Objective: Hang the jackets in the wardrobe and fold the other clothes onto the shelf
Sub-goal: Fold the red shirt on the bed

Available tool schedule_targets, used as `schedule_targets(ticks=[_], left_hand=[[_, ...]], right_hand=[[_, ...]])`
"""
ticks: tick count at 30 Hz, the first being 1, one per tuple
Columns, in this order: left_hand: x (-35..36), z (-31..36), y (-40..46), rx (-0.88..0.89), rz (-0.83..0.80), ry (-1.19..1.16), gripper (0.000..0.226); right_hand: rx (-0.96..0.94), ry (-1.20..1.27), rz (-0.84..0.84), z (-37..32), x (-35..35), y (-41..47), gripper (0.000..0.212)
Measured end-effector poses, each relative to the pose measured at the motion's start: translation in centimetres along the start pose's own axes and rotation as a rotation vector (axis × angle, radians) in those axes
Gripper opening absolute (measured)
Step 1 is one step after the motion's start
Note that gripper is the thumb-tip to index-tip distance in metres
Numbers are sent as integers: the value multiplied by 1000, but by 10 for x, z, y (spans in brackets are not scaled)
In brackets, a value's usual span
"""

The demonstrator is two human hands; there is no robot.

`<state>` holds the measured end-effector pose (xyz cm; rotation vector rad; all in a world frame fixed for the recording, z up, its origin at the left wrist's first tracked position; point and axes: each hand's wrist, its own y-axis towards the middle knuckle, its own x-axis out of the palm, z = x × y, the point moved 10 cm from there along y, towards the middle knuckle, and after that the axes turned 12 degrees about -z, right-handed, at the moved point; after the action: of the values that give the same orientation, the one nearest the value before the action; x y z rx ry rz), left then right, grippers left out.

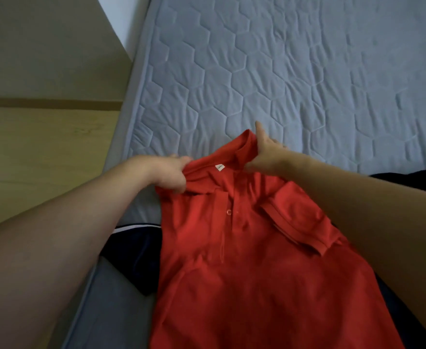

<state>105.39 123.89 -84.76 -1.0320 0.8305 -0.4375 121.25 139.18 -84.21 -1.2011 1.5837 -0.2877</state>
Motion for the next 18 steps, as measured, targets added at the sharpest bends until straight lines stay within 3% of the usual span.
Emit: schedule_targets(ticks=[2,4,5,7,9,11,13,14,16,18], left_hand=[[-7,7,0,75,100,163,44],[-25,21,-11,153,336,216,21],[-34,26,-23,170,494,220,19],[-38,41,-55,207,804,264,20],[-10,69,-83,324,963,432,25],[44,90,-83,382,840,641,28],[93,81,-65,255,560,710,42],[106,70,-57,174,471,638,48],[101,63,-64,126,538,377,43],[68,63,-76,156,830,156,26]], right_hand=[[40,-73,-1,-1,-7,4,93],[-61,-114,68,-9,-18,-4,45],[-130,-117,119,-11,-22,-12,31],[-255,-128,232,-4,-32,-37,28],[-303,-258,343,9,-34,-68,31],[-279,-492,369,22,-19,-91,39],[-217,-738,138,38,28,-97,53],[-188,-767,5,49,53,-99,57],[-160,-557,-65,62,74,-105,55],[-130,-177,193,69,49,-104,44]])
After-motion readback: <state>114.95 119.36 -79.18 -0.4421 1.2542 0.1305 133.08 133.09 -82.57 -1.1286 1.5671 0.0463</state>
